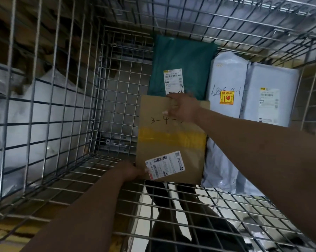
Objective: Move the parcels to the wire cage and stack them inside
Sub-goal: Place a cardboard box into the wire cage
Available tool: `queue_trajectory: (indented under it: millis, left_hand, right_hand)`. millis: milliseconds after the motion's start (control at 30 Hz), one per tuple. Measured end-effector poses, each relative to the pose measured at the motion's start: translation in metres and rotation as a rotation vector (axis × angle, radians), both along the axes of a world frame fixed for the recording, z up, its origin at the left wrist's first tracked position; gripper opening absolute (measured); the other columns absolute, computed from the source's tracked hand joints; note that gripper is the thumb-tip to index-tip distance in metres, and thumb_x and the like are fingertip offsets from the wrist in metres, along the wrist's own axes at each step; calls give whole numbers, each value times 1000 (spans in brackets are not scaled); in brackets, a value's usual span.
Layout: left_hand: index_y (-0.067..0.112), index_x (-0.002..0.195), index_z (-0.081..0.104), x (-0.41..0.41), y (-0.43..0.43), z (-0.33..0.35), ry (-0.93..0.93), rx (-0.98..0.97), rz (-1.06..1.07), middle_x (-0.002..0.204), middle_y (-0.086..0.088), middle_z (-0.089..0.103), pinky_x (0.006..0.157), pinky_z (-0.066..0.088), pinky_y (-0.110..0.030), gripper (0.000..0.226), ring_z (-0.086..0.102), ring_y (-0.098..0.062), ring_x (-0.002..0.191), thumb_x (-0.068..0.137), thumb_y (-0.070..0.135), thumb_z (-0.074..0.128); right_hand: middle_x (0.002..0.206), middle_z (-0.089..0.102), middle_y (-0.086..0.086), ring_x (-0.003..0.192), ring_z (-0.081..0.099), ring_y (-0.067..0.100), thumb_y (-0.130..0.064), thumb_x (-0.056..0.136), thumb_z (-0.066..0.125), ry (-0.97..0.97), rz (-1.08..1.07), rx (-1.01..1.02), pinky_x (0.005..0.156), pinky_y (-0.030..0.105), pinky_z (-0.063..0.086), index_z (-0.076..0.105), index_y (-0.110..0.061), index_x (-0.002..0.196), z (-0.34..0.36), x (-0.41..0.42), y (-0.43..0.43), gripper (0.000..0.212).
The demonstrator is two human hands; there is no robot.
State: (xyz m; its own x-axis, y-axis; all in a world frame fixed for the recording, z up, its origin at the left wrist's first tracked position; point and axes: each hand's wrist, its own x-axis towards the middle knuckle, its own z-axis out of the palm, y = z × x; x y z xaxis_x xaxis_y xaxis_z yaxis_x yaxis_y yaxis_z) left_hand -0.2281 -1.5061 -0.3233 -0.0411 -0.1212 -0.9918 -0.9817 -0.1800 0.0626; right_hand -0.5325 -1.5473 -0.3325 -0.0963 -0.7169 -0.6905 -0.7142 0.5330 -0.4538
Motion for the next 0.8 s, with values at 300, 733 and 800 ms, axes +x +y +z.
queue_trajectory:
  millis: [300,733,800]
  left_hand:
    - [16,137,62,-17,-9,22,34,-170,-52,133,-12,68,103,54,-46,55,66,-31,116,91,43,76]
    - [32,110,66,-52,-42,123,284,-351,197,111,-4,73,75,55,-31,24,67,-16,89,91,27,80]
    - [19,132,63,-53,-42,138,298,-345,186,119,-7,71,75,54,-30,44,68,-22,102,92,30,79]
  right_hand:
    - [147,53,11,134,51,29,-34,84,87,-69,-258,-91,112,39,46,48,-16,152,28,14,12,80]
    - [125,70,4,117,65,20,-36,87,84,-116,-323,-129,103,28,47,60,-21,140,129,54,68,60]
    - [118,72,2,110,66,19,-40,85,85,-130,-327,-139,97,27,48,62,-22,136,143,61,73,58]
